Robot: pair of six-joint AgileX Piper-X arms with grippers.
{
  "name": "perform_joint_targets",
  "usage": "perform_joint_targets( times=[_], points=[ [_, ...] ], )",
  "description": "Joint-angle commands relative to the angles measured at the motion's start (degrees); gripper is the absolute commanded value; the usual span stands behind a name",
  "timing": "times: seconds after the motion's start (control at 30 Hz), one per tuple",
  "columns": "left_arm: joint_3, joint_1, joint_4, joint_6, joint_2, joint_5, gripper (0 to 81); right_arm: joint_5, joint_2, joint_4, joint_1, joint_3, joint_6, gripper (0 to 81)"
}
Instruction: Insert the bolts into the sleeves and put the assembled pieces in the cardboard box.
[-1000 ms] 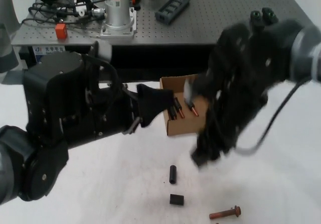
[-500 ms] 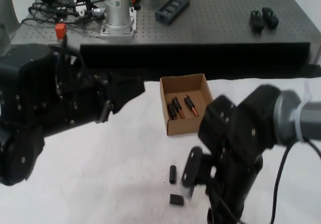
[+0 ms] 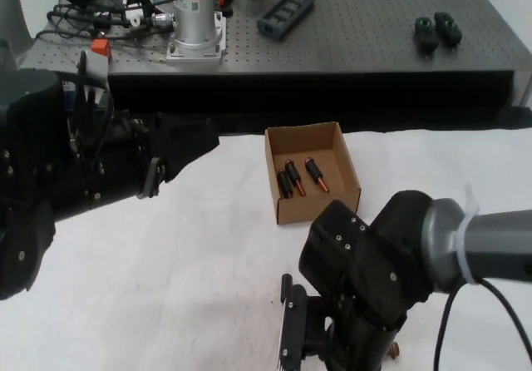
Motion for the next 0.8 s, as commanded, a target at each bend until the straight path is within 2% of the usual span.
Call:
perform_joint_targets(
  times=[0.0,0.07,0.13,0.27,0.3,0.43,0.57,0.77],
  points=[
    [-0.10,0.15,-0.66,1.22,-0.32,0.69,42.2,0.17,0.65,-1.43,0.17,0.03,-0.62,27.6],
    [-0.10,0.15,-0.66,1.22,-0.32,0.69,42.2,0.17,1.45,-1.42,0.17,0.03,-0.62,27.6],
    [-0.10,0.15,-0.66,1.22,-0.32,0.69,42.2,0.95,2.05,-1.42,0.17,0.03,-0.62,23.5],
    [-0.10,0.15,-0.66,1.22,-0.32,0.81,42.2,2.67,1.87,-4.35,0.17,0.03,2.41,1.8],
    [-0.10,0.15,-0.66,1.22,-0.32,1.10,42.2,2.67,1.87,-5.49,-0.09,0.03,4.39,3.8],
    [-0.10,0.15,1.63,1.22,-0.32,1.26,42.2,4.01,0.35,-8.69,-1.45,0.03,10.10,3.8],
    [-0.32,-2.55,8.73,6.23,-0.32,0.39,42.2,3.23,-6.07,-9.34,-4.51,0.03,17.37,3.8],
    [-7.93,-11.87,30.38,22.59,2.12,-15.22,42.2,0.84,-19.54,-7.46,-12.17,4.28,26.77,3.8]
  ],
)
